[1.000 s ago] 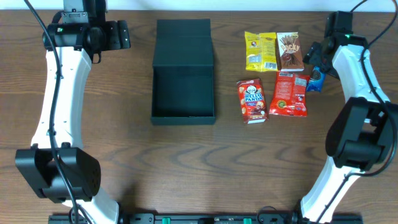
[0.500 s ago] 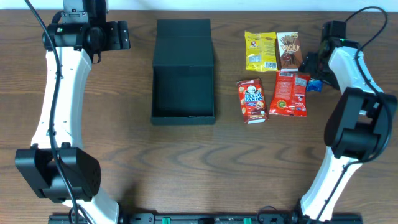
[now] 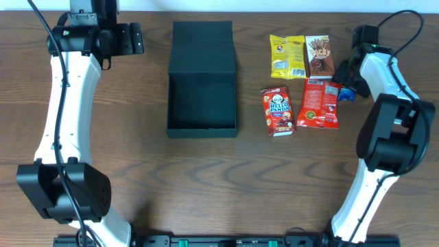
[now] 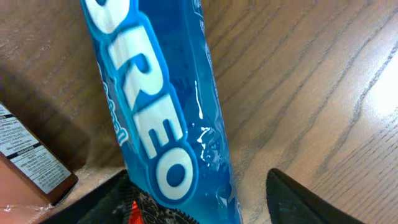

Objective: Pack container
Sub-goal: 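Grasp the blue Oreo pack with the right gripper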

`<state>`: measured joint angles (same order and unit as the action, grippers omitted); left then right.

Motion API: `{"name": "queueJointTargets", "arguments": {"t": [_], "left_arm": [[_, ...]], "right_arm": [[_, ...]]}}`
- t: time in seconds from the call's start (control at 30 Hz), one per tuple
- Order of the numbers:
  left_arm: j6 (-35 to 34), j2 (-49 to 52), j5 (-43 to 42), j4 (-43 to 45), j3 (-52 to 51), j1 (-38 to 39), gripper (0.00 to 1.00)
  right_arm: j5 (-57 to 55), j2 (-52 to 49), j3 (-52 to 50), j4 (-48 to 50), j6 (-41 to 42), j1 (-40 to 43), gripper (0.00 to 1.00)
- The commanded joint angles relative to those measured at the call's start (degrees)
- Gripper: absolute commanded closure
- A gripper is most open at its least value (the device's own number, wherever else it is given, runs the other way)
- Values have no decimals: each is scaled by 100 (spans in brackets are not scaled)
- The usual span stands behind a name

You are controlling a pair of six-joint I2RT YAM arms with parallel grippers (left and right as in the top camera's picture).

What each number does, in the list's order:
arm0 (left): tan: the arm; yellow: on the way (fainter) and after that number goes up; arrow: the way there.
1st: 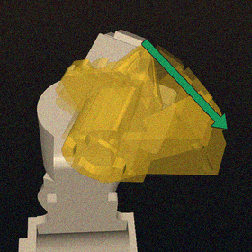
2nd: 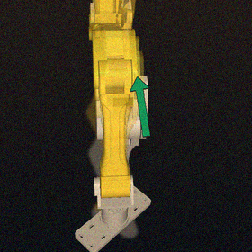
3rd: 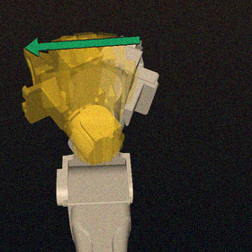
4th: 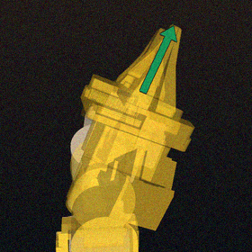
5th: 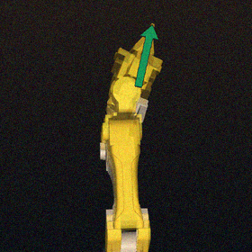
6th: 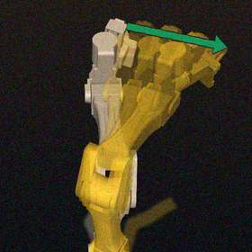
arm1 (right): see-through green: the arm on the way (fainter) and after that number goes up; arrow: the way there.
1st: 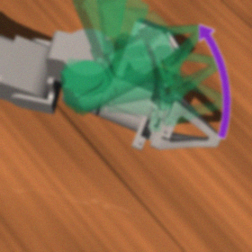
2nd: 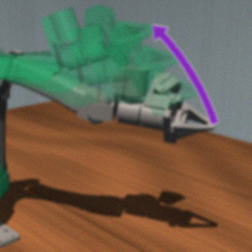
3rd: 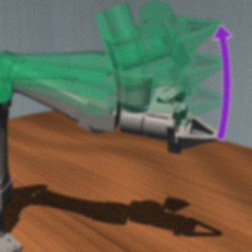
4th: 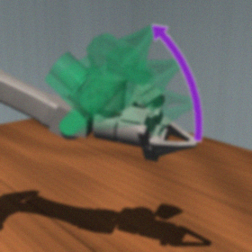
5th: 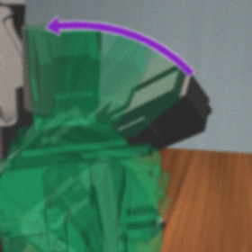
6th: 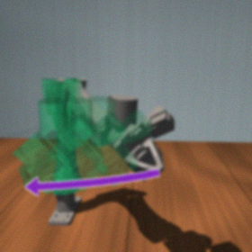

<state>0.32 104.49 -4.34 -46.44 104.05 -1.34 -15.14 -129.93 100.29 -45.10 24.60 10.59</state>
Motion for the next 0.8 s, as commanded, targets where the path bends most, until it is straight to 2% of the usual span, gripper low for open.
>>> {"name": "queueJointTargets", "arguments": {"t": [0.0,0.3,0.77], "left_arm": [[101,22,-20,-4,-7,-13,5],[98,22,-20,-9,-7,-15,5],[98,22,-22,-7,-7,-13,5]], "right_arm": [[-46,-50,85,13,2,44,38],[-44,-50,85,11,2,63,53],[192,-48,365,-236,-195,63,62]]}}
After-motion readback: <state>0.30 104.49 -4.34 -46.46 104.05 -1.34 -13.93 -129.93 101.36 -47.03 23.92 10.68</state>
